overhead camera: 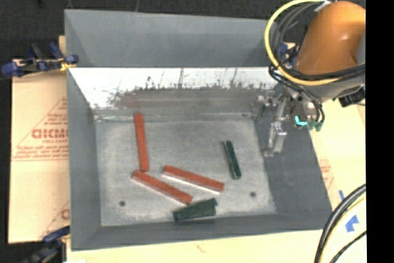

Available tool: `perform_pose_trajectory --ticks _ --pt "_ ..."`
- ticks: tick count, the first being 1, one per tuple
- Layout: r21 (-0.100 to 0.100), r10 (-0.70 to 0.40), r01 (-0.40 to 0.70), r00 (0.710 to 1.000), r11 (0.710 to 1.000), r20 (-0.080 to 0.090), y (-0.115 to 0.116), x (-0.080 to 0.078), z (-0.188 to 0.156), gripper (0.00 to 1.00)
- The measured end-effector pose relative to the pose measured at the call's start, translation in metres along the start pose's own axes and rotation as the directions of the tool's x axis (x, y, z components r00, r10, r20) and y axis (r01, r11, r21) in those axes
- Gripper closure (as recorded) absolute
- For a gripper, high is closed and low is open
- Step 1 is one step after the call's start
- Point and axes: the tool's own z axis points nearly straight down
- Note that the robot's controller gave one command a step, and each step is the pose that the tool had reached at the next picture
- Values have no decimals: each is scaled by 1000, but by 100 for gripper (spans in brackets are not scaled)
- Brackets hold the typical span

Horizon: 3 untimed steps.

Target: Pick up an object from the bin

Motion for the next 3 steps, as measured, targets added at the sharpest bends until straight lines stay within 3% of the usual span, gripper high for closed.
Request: perform_pose_trajectory --ticks 1,2,3 --pt "-1 -105 105 994 994 -1 38 65 161 0" --pt "-1 -77 78 997 997 19 91 101 155 0" --pt "0 -78 78 997 997 8 89 103 157 100"
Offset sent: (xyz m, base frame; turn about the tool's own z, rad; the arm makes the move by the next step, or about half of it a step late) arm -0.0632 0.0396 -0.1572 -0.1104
